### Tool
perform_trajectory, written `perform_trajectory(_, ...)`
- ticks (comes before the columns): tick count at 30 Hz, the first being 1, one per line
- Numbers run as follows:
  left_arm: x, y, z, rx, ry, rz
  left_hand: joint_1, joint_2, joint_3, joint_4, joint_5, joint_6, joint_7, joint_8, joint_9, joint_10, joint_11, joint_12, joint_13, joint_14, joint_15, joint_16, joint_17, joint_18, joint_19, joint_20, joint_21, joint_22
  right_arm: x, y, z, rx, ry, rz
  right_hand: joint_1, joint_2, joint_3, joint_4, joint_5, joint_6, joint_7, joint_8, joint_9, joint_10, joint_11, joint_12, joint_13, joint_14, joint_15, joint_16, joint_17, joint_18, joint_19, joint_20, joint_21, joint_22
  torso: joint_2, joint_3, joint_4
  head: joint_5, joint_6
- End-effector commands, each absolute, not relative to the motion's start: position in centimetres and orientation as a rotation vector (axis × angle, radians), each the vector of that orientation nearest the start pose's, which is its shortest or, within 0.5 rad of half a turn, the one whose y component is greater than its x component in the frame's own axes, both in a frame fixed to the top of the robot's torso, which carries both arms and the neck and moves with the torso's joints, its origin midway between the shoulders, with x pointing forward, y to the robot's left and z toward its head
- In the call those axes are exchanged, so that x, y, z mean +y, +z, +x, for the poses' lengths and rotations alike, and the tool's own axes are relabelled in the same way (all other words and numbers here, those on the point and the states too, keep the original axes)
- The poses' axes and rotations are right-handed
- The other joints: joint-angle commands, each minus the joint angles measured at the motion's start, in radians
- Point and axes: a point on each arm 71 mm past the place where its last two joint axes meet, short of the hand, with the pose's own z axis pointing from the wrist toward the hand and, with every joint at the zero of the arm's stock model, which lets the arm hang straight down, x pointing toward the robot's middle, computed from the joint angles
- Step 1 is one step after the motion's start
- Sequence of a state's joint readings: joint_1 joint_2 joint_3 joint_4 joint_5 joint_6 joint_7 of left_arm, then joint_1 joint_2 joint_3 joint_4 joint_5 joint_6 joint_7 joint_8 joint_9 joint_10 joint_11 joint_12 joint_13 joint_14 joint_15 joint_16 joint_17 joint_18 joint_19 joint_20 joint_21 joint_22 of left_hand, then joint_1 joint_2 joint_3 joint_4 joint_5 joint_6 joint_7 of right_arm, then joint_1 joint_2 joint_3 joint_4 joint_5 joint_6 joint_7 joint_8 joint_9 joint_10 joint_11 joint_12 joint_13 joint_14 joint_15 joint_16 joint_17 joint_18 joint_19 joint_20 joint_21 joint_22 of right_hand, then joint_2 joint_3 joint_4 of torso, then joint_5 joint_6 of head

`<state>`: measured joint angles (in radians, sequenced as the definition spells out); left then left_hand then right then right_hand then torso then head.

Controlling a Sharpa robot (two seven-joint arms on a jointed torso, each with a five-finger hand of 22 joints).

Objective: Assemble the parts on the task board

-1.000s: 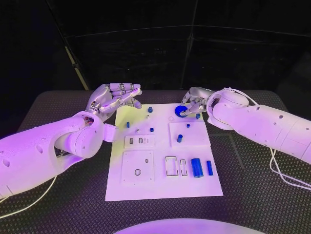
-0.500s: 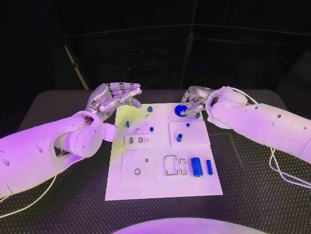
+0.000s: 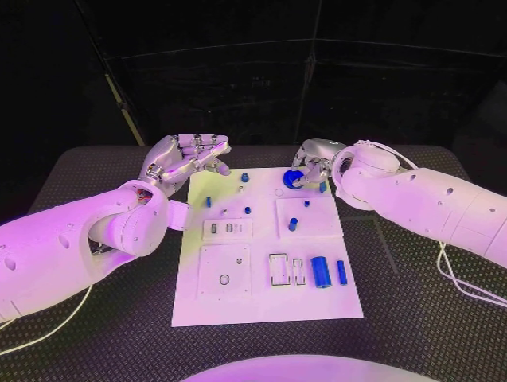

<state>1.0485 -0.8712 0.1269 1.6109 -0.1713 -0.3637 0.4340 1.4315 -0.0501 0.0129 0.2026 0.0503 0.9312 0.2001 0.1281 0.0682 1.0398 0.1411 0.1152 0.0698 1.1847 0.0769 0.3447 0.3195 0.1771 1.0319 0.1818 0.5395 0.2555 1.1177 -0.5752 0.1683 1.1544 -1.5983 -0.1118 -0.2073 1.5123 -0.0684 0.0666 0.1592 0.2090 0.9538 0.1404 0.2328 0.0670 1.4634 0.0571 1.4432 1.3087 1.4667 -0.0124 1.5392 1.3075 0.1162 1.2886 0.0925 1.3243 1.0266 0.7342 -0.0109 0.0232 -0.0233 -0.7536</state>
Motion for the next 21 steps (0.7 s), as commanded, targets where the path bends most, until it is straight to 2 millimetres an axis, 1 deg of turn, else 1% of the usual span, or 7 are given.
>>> perform_trajectory(1,20.0,-17.3,46.9,1.337,-1.607,-0.994,0.002,0.009,-0.007,0.0,0.001,0.007,-0.002,-0.003,-0.001,0.005,0.002,-0.005,-0.001,-0.005,0.001,0.006,0.001,0.003,-0.007,-0.002,0.003,0.001,-17.6,-18.9,55.4,1.692,0.475,-0.09,-0.001,0.019,0.014,-0.004,0.01,0.014,-0.002,0.003,0.002,0.028,-0.006,0.011,0.13,0.087,-0.007,0.004,0.182,-0.013,0.007,-0.003,0.009,0.005,0.0,0.0004,0.0009,0.0,0.001)
perform_trajectory(6,20.0,-17.3,46.9,1.338,-1.607,-0.994,0.002,0.009,-0.007,0.0,0.001,0.007,-0.002,-0.003,-0.001,0.005,0.002,-0.005,-0.001,-0.005,0.001,0.006,0.001,0.003,-0.007,-0.002,0.003,0.001,-16.5,-18.0,54.5,1.636,0.542,-0.093,-0.015,0.013,0.029,-0.008,0.027,0.021,-0.003,-0.006,0.0,0.034,-0.006,0.02,0.14,0.089,-0.008,0.007,0.189,-0.014,0.012,-0.005,0.013,0.012,0.0,0.0007,0.0006,0.003,0.003)
perform_trajectory(9,20.0,-17.3,46.9,1.338,-1.607,-0.995,0.003,0.01,-0.007,0.0,0.001,0.008,-0.002,-0.003,-0.001,0.006,0.002,-0.005,-0.001,-0.006,0.001,0.006,0.002,0.003,-0.007,-0.002,0.004,0.001,-15.4,-17.4,53.8,1.606,0.583,-0.105,-0.021,0.011,0.033,-0.009,0.032,0.021,-0.003,-0.009,-0.001,0.035,-0.006,0.022,0.142,0.089,-0.008,0.008,0.191,-0.014,0.013,-0.005,0.014,0.014,0.0,0.0004,0.0,0.005,0.004)
perform_trajectory(13,20.0,-17.3,46.9,1.337,-1.608,-0.994,0.003,0.01,-0.007,0.0,0.001,0.008,-0.002,-0.003,-0.001,0.006,0.002,-0.005,-0.001,-0.006,0.001,0.006,0.002,0.003,-0.007,-0.002,0.004,0.001,-13.9,-16.9,53.2,1.58,0.611,-0.125,-0.03,0.006,0.039,-0.009,0.035,0.016,-0.001,-0.018,-0.002,0.033,-0.005,0.019,0.14,0.089,-0.007,0.008,0.191,-0.015,0.013,-0.005,0.015,0.014,0.0,0.0001,0.0016,0.006,0.006)
perform_trajectory(14,20.0,-17.3,46.9,1.337,-1.607,-0.994,0.003,0.01,-0.007,0.0,0.001,0.008,-0.002,-0.003,-0.001,0.006,0.002,-0.005,-0.001,-0.006,0.001,0.006,0.002,0.003,-0.007,-0.002,0.004,0.001,-13.2,-16.7,53.0,1.568,0.618,-0.136,-0.033,0.006,0.04,-0.009,0.035,0.016,0.0,-0.019,-0.002,0.033,-0.004,0.019,0.14,0.089,-0.007,0.008,0.191,-0.015,0.013,-0.005,0.015,0.014,0.0,0.0,0.0023,0.007,0.007)
perform_trajectory(19,20.1,-17.3,46.9,1.334,-1.605,-0.994,0.003,0.01,-0.007,0.0,0.001,0.008,-0.002,-0.003,-0.001,0.006,0.002,-0.005,-0.001,-0.006,0.001,0.006,0.002,0.003,-0.007,-0.002,0.004,0.001,-11.1,-16.5,52.8,1.556,0.627,-0.156,-0.043,0.005,0.046,-0.007,0.032,0.019,0.0,-0.023,-0.002,0.034,-0.004,0.02,0.141,0.09,-0.006,0.009,0.194,-0.015,0.015,-0.004,0.017,0.018,0.0,-0.0017,0.0027,0.01,0.005)
perform_trajectory(21,20.1,-17.3,46.9,1.334,-1.605,-0.994,0.003,0.01,-0.007,-0.001,0.001,0.008,-0.002,-0.003,-0.001,0.006,0.002,-0.005,-0.001,-0.006,0.001,0.006,0.002,0.003,-0.007,-0.002,0.004,0.001,-10.5,-16.9,52.6,1.565,0.628,-0.168,-0.045,0.005,0.047,-0.007,0.032,0.02,0.0,-0.024,-0.002,0.034,-0.004,0.02,0.142,0.09,-0.006,0.009,0.194,-0.016,0.015,-0.004,0.017,0.019,0.0,-0.002,0.0024,0.012,0.004)
